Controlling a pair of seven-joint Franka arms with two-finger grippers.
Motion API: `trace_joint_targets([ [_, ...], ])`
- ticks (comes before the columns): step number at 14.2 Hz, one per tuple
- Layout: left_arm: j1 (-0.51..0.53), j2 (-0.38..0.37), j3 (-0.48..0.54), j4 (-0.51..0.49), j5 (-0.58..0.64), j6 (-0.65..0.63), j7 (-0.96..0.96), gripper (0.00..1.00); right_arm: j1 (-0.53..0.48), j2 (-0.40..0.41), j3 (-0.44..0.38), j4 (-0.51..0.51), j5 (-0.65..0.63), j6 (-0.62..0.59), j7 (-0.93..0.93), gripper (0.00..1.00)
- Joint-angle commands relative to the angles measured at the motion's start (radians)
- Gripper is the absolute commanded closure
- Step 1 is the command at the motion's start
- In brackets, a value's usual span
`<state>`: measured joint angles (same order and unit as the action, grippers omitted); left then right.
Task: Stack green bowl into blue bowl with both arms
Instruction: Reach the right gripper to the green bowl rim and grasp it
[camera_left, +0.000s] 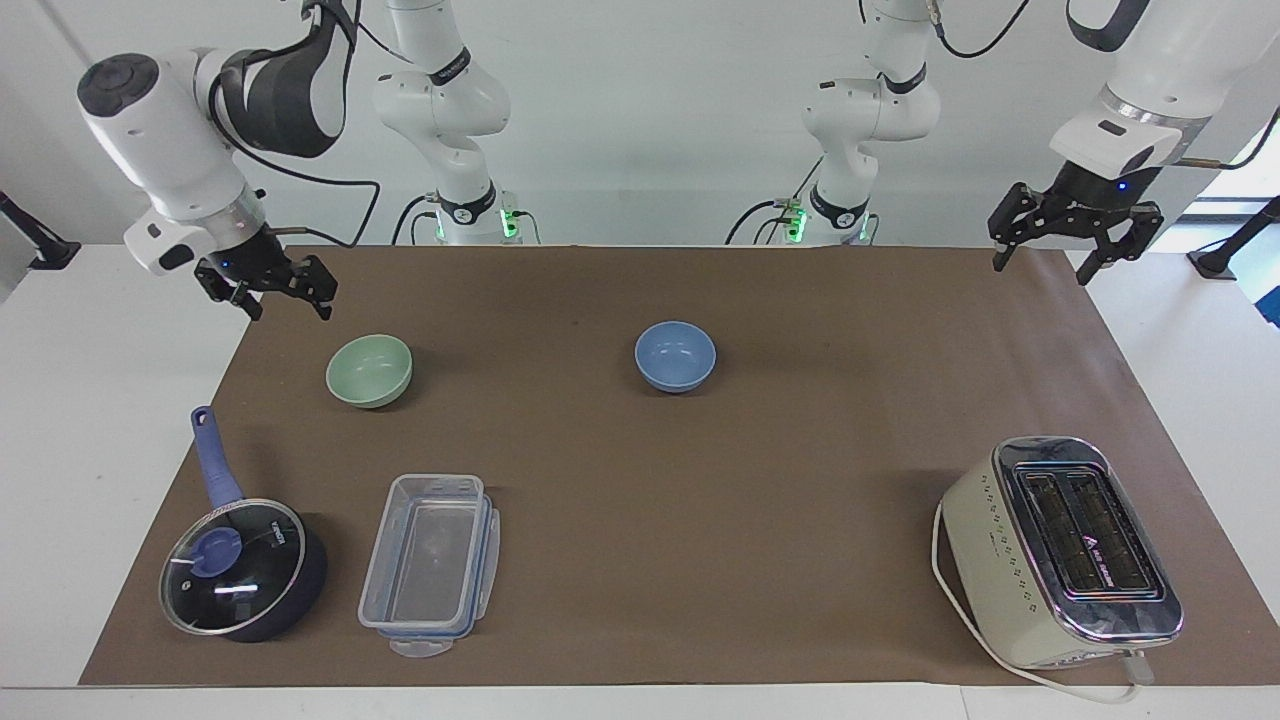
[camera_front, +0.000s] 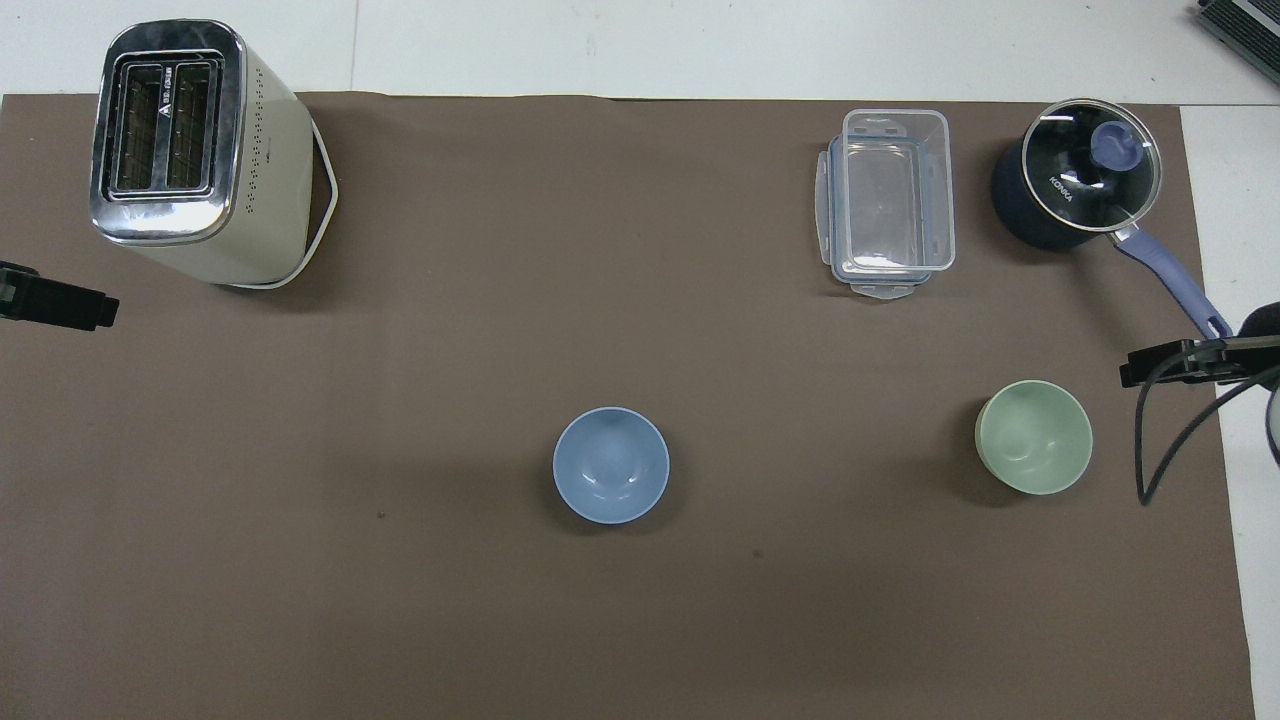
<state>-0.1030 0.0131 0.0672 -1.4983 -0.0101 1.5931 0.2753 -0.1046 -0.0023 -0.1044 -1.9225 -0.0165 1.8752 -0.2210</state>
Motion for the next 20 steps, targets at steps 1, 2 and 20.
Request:
trace_joint_targets([
  [1, 0.006, 0.001, -0.014, 0.020, 0.007, -0.045, 0.010, 0.00, -0.024, 0.005, 0.006, -0.136, -0.003, 0.164, -0.057, 0.00],
  [2, 0.003, -0.021, -0.014, -0.012, 0.009, -0.044, 0.007, 0.00, -0.026, 0.004, 0.006, -0.183, -0.002, 0.221, -0.061, 0.00],
  [20, 0.014, -0.061, -0.014, -0.060, -0.037, -0.099, -0.114, 0.00, -0.093, 0.019, 0.009, -0.409, 0.070, 0.446, -0.179, 0.69],
])
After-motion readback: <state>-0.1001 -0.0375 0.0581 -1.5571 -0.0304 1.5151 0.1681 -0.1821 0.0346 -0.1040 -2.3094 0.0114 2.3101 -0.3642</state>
